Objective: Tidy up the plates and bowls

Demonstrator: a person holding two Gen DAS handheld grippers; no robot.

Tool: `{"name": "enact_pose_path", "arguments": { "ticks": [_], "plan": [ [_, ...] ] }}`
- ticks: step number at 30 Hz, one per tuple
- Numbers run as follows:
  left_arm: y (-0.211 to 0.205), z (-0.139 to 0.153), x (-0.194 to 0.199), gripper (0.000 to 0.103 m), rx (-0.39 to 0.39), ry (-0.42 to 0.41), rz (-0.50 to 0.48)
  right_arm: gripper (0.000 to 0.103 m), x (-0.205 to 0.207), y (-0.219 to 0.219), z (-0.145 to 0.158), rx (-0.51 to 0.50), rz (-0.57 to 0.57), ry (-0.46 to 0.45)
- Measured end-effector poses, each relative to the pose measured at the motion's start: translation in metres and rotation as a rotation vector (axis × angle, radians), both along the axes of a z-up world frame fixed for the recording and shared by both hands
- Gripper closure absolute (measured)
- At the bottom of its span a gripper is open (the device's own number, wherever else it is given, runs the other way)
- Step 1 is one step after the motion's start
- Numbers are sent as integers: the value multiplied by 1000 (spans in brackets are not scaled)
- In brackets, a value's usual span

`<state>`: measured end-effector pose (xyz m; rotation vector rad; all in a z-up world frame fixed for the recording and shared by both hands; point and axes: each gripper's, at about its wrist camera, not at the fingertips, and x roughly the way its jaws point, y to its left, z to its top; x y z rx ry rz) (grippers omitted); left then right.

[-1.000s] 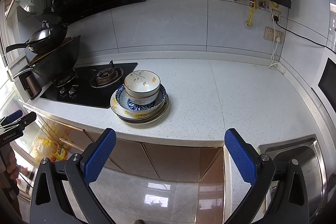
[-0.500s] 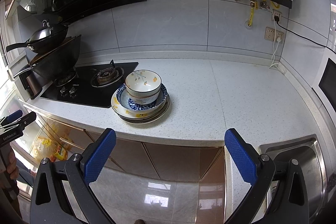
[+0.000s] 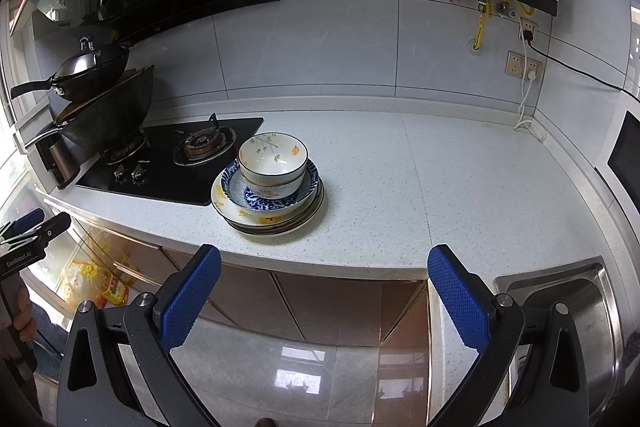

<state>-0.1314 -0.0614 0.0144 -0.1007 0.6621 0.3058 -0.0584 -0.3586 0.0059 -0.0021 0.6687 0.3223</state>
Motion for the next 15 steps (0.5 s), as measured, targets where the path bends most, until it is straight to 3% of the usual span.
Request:
{"name": "enact_pose_path", "arguments": {
  "ticks": [15],
  "plan": [
    [-3, 0, 7, 5, -4, 1, -8, 1, 3, -7, 0, 0, -6, 1]
  ]
}}
